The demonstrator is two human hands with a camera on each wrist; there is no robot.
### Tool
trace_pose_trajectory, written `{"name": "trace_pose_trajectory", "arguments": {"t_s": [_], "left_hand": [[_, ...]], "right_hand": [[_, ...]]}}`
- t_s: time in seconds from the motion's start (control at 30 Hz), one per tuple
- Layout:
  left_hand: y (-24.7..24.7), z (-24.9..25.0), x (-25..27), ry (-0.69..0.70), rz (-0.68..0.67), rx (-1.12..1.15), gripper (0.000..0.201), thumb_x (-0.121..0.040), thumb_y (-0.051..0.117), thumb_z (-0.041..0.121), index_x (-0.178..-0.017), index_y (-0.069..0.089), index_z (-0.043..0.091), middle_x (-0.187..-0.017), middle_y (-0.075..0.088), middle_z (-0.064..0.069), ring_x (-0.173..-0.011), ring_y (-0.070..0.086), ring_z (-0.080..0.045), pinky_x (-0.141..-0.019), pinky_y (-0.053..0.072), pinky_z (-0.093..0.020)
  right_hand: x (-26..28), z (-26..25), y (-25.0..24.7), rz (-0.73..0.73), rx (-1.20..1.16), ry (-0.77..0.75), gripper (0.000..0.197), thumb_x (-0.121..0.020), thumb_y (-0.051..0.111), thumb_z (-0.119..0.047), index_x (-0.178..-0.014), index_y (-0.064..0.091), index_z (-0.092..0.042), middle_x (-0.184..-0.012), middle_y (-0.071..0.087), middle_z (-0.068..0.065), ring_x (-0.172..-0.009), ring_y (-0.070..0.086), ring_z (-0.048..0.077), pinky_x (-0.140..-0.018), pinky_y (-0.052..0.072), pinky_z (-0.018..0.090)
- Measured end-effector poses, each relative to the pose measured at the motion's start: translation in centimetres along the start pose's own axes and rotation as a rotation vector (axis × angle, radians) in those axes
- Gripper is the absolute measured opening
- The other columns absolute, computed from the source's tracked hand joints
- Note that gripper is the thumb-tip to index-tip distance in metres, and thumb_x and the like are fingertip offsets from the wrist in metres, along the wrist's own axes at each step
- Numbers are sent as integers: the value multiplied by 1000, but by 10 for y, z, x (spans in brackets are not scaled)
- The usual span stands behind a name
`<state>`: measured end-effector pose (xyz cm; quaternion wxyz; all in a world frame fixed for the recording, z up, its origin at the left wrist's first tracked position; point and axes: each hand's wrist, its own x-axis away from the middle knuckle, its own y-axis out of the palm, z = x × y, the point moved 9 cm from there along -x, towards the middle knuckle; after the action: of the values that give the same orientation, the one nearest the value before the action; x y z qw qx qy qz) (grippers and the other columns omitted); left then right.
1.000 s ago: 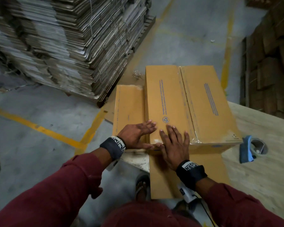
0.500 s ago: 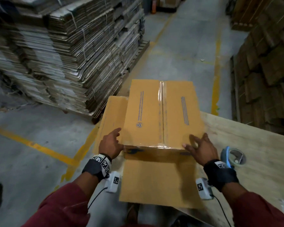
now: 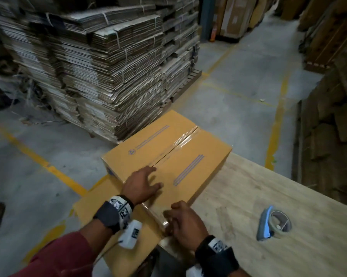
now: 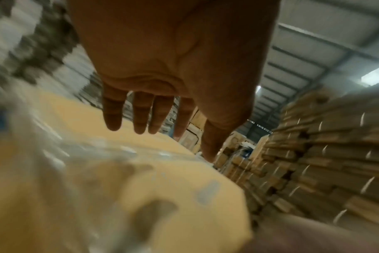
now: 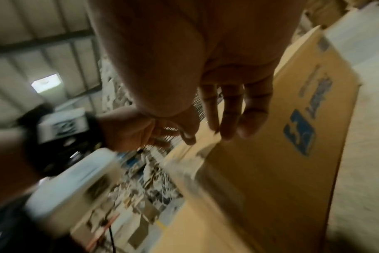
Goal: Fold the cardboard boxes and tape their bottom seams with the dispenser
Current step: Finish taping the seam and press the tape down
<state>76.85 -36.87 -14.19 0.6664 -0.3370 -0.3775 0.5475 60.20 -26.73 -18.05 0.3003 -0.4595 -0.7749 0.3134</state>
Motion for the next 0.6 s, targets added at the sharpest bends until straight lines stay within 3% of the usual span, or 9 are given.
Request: {"name": "trace_pose_trajectory", "arguments": {"t_s": [0.07, 0.13, 0.17, 0.23, 0.3, 0.4, 0.43, 0.5, 0.6], "left_hand": [[24, 29, 14, 30, -38, 38, 83, -77, 64, 73, -147, 55, 28, -156, 51, -6, -142, 49, -24, -108, 44, -36], [50, 53, 24, 48, -72, 15, 88, -78, 51, 80, -150, 50, 29, -160, 45, -7, -147, 42, -23, -112, 42, -37], [61, 63, 26, 55, -84, -24, 91, -79, 42, 85, -150, 49, 30, -161, 42, -7, -147, 41, -24, -112, 41, -37], [80, 80, 28, 67, -112, -138, 91, -82, 31, 88, -149, 47, 29, -162, 38, -8, -146, 39, -28, -112, 39, -41], [94, 86, 28, 57, -150, -255, 78, -92, 42, 77, -152, 41, 28, -166, 27, -10, -152, 28, -29, -119, 30, -46], [106, 83, 28, 44, -170, -334, 64, -102, 54, 41, -159, 28, 29, -172, 12, -11, -158, 12, -27, -126, 17, -48], [107, 82, 29, 53, -177, -346, 64, -102, 53, 32, -160, 25, 30, -172, 11, -11, -159, 11, -27, -126, 17, -48], [103, 81, 31, 70, -196, -361, 64, -102, 51, 24, -160, 26, 31, -172, 12, -9, -158, 14, -28, -125, 22, -46], [84, 67, 30, 72, -185, -350, 59, -101, 50, 23, -156, 33, 36, -170, 19, -4, -152, 28, -30, -113, 39, -44]], "right_hand": [[-16, 22, -42, 135, -120, 42, 31, -90, 47, -29, -106, 73, -32, -104, 71, -4, -94, 67, 19, -84, 51, 29], [-35, 69, -99, 312, -140, 172, 21, -91, 65, -21, -109, 76, -21, -101, 73, -1, -94, 70, 19, -88, 52, 26], [-47, 94, -125, 358, -83, 233, 25, -89, 71, -20, -114, 74, -17, -109, 73, 5, -101, 68, 21, -93, 50, 27], [-76, 142, -161, 296, 82, 358, 53, -86, 77, -36, -135, 63, -19, -137, 60, 17, -129, 55, 30, -107, 41, 33], [-104, 180, -182, 192, 171, 454, 83, -82, 77, -54, -151, 44, -23, -160, 31, 21, -146, 34, 37, -118, 31, 39], [-136, 210, -197, 142, 193, 487, 109, -74, 82, -60, -160, 25, -24, -167, 9, 18, -150, 25, 40, -122, 28, 45], [-142, 211, -199, 135, 176, 478, 114, -72, 85, -59, -161, 22, -24, -167, 11, 17, -149, 26, 40, -121, 29, 46], [-151, 213, -197, 128, 76, 454, 117, -67, 91, -52, -159, 26, -21, -161, 30, 16, -143, 38, 36, -114, 38, 43], [-152, 209, -193, 82, 59, 450, 113, -60, 94, -53, -155, 38, -28, -145, 47, 14, -130, 52, 35, -105, 48, 41]]}}
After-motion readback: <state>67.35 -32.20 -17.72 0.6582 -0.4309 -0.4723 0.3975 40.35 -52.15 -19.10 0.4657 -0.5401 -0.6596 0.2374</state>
